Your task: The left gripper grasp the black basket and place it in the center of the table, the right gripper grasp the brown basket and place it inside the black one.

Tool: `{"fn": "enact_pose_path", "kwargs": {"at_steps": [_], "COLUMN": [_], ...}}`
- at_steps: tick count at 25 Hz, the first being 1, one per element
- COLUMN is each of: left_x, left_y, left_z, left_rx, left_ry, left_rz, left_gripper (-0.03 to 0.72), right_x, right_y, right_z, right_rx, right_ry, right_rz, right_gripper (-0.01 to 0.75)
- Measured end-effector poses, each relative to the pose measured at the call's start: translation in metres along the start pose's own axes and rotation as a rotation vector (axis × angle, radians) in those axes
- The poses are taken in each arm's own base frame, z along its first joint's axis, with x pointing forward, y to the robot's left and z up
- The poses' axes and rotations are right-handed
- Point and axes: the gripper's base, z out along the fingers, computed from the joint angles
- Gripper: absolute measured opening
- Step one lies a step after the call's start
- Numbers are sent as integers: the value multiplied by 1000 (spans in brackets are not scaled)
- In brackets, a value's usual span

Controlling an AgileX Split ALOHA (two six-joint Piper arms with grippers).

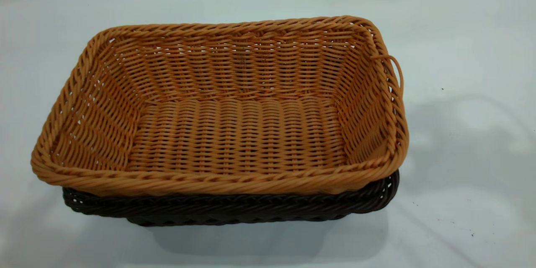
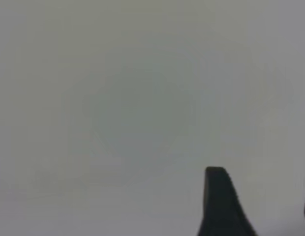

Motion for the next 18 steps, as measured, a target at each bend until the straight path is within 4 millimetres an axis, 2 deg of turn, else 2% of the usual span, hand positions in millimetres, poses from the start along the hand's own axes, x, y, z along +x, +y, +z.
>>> {"fn": "enact_pose_path", "kwargs": {"at_steps": [2, 5, 9, 12, 18], "left_x": [2, 5, 5, 5, 3], "left_y": [0, 0, -2, -3, -3], "left_z": [0, 0, 0, 0, -3], "left_rx": [-2, -1, 19, 25, 37], "left_ry": [24, 51, 56, 56, 45], "left_rz": [-88, -185, -212, -217, -220], "left_gripper": [313, 262, 190, 130, 18], "right_x": [11, 29, 61, 85, 139], "right_y": [3, 7, 15, 22, 35], "right_z": [-32, -71, -122, -149, -194], "right_rx": [58, 131, 210, 224, 248], "right_ry": [-89, -205, -367, -472, -674], "right_rz": [-13, -29, -43, -35, -8], "right_gripper": [269, 204, 85, 16, 1]}}
